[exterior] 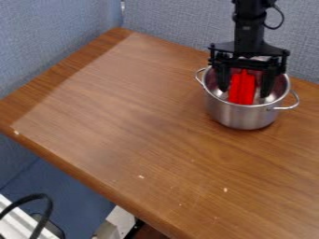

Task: Put the red object in the metal pot

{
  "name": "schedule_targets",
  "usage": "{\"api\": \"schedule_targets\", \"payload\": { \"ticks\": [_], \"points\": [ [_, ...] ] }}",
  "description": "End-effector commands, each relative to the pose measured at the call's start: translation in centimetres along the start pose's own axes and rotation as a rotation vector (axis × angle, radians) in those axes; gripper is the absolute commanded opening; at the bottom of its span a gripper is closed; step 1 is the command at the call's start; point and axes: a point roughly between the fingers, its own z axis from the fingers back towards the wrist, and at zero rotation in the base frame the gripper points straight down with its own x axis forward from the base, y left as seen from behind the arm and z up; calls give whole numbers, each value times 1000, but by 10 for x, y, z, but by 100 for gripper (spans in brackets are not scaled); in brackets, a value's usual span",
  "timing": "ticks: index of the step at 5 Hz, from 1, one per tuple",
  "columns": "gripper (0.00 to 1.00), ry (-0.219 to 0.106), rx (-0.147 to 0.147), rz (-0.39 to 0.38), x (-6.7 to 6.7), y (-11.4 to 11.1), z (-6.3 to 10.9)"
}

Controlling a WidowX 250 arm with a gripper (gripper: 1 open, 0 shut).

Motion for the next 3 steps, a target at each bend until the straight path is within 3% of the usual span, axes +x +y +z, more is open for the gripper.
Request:
{"api": "schedule_targets", "payload": {
  "ticks": [1, 3],
  "points": [
    [100, -36, -17, -3, 8, -3, 16],
    [100, -5, -19, 2, 8, -3, 16]
  ]
}}
